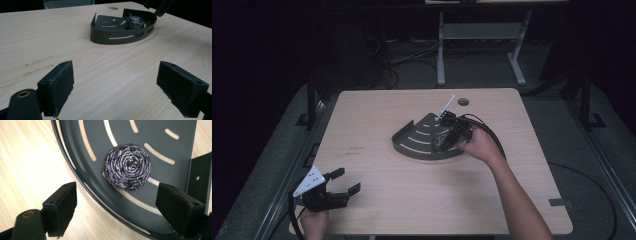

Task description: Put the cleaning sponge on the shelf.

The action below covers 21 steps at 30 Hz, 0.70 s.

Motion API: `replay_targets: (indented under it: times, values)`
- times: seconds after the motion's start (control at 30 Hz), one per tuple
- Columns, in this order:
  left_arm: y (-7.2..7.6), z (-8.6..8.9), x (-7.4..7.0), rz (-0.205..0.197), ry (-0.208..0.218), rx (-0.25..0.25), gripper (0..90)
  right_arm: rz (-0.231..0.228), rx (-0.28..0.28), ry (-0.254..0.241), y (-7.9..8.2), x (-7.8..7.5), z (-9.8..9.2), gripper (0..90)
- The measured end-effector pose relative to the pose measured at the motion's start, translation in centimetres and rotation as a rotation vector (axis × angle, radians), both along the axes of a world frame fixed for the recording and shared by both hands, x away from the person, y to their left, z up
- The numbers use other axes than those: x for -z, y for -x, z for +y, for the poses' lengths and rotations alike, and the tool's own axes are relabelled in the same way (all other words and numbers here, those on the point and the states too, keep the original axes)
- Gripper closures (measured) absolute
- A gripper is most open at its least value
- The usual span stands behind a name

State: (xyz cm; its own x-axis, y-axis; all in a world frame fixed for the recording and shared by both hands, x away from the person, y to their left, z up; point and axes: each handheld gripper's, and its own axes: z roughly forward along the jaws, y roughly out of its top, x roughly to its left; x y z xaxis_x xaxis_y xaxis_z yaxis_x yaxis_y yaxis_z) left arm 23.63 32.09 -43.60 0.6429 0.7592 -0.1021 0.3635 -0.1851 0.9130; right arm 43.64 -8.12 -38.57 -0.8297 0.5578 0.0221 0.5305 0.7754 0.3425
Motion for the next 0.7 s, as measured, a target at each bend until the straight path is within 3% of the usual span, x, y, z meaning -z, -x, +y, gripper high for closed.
replay_targets:
  times: [0.7]
  values:
    - [0.0, 0.0, 0.0, 0.003, -0.007, 0.001, 13.7, -0.001, 0.010, -0.018, 2.3, 0.3, -2.3, 17.1]
